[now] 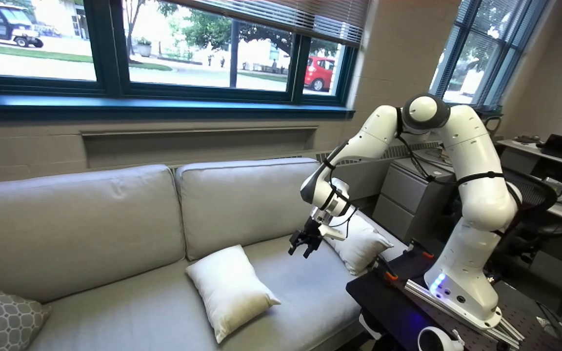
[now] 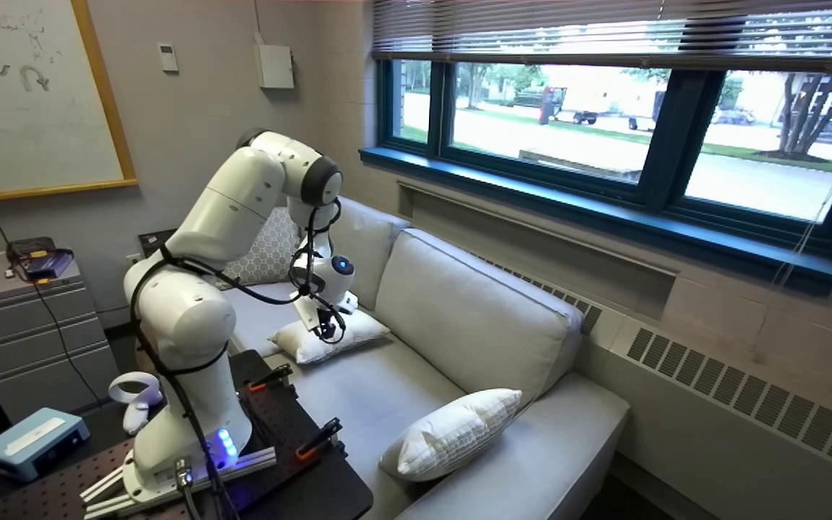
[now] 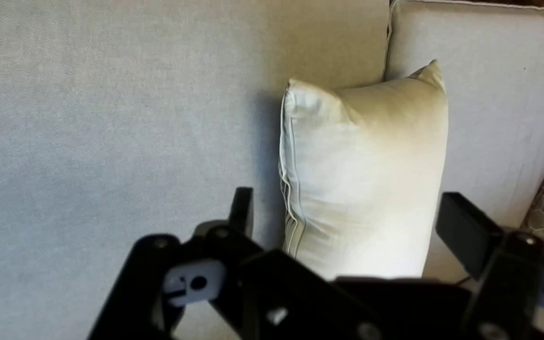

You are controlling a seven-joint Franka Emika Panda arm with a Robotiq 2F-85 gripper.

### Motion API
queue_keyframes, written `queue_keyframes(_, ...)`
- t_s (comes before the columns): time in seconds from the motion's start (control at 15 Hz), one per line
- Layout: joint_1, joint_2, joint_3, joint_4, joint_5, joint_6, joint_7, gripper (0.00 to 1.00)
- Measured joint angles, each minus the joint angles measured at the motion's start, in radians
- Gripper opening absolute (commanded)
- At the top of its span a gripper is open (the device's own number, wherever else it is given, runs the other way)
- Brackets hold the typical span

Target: Put the pillows upright against the armrest of the couch

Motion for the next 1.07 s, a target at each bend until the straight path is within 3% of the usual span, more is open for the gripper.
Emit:
queue_keyframes(0.33,-0.033,0.035,-0.021,-0.016,0.0,-0.003,-0.038,1.0)
queue_keyframes(0.6,-0.021,0.069,-0.048,0.016,-0.007,0.012,-0.031,1.0)
queue_keyframes(0.87,0.041,0.107,-0.068,0.119,-0.008,0.078,0.038,1.0)
queue_keyframes(1.07,0.148,0.143,-0.132,0.242,-0.053,0.116,0.154,1.0)
